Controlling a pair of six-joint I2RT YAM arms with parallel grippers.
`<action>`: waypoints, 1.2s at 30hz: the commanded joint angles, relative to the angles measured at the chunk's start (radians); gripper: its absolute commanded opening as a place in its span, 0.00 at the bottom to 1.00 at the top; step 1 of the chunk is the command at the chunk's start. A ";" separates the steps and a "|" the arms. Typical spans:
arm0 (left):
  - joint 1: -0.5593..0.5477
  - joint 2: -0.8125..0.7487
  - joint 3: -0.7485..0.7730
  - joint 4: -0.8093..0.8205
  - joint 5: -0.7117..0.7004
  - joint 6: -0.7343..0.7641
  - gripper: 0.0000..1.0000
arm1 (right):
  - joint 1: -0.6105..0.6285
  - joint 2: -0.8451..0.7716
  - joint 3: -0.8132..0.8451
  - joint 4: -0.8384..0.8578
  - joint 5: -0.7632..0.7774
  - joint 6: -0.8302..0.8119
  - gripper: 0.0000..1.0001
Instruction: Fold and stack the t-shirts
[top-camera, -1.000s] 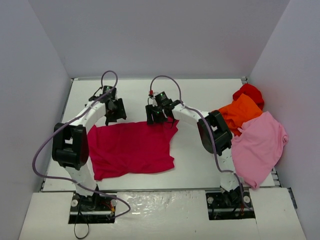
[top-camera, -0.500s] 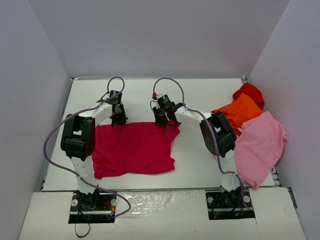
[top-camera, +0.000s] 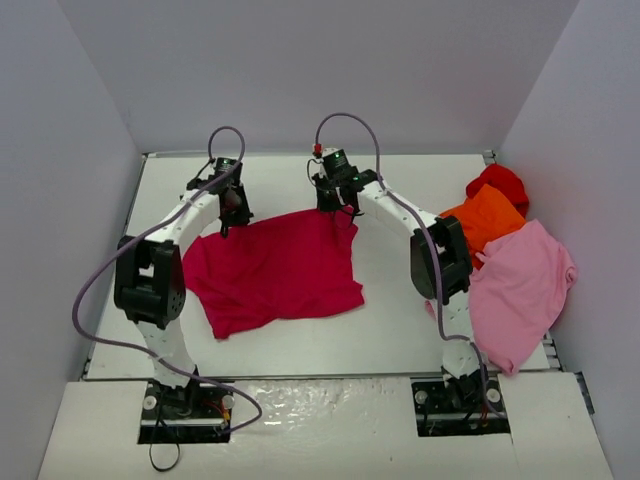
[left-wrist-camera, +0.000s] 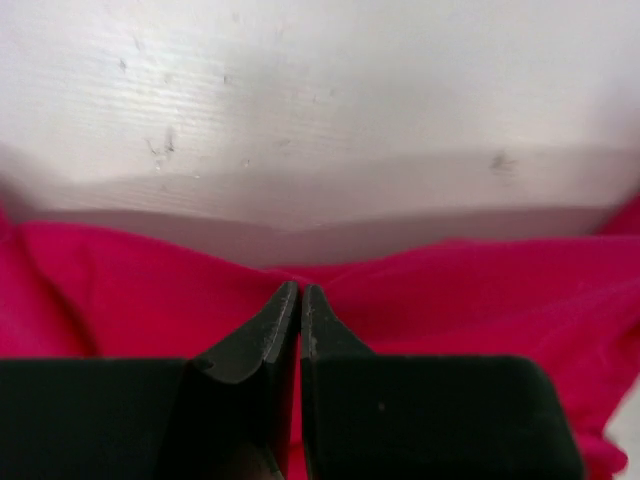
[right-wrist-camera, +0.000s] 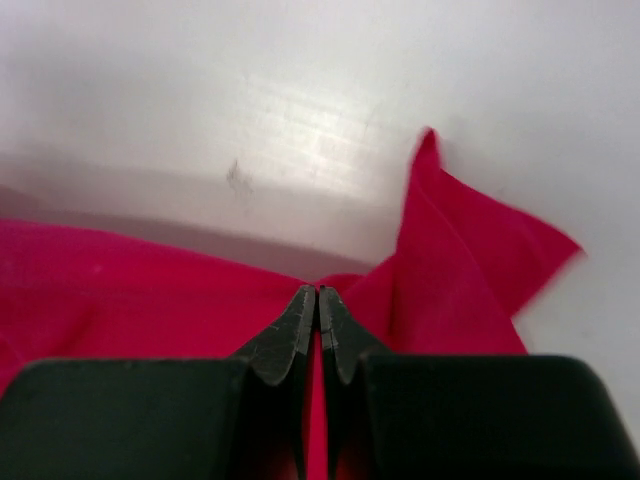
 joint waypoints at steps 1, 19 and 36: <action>0.000 -0.252 0.094 -0.077 -0.130 0.010 0.00 | -0.024 -0.172 0.013 -0.037 0.092 -0.040 0.00; 0.000 -0.688 0.207 -0.252 -0.255 0.047 0.00 | 0.064 -0.684 -0.218 -0.019 0.391 -0.062 0.00; -0.015 -0.584 0.500 -0.344 -0.138 0.155 0.00 | 0.101 -0.676 -0.264 0.022 0.161 0.045 0.21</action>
